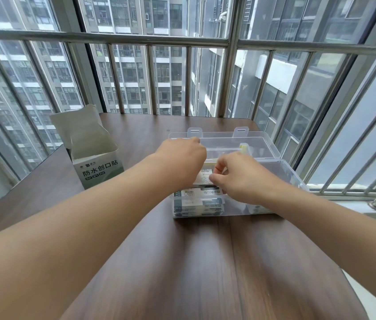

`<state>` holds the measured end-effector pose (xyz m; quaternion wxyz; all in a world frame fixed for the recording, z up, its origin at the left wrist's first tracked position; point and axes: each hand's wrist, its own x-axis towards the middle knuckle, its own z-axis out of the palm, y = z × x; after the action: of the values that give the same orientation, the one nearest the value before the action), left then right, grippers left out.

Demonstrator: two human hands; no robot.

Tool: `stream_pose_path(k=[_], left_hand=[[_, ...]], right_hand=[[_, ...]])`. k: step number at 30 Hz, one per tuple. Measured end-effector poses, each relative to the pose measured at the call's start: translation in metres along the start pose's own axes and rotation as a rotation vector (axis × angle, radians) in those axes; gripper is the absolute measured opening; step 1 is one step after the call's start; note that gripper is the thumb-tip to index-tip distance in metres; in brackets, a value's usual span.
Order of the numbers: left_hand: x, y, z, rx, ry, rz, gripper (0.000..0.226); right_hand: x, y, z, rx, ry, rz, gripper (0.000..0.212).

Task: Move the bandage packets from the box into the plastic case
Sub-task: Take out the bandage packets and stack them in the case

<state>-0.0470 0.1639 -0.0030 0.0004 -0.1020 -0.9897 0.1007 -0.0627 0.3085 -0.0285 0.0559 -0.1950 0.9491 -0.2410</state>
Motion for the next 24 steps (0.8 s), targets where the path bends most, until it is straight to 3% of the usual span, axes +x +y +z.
stream_pose_path(k=[4,9,16,19,24], left_hand=[[0.003,0.005,-0.003,-0.041,-0.008,-0.057,0.039],[0.006,0.003,-0.003,-0.030,-0.023,-0.068,0.038],[0.005,-0.004,-0.004,-0.108,-0.073,-0.001,0.041],[0.005,-0.009,0.000,-0.120,-0.058,0.028,0.031],[0.003,-0.014,0.004,-0.123,-0.006,0.050,0.012]], right_hand=[[-0.003,-0.003,-0.004,-0.100,-0.062,-0.041,0.016],[-0.004,0.000,-0.010,-0.086,-0.184,-0.104,0.039],[-0.005,0.003,-0.012,-0.040,-0.194,-0.115,0.019],[-0.005,-0.001,-0.015,-0.031,-0.192,-0.094,0.007],[-0.008,-0.015,-0.023,-0.246,-0.275,-0.124,0.020]])
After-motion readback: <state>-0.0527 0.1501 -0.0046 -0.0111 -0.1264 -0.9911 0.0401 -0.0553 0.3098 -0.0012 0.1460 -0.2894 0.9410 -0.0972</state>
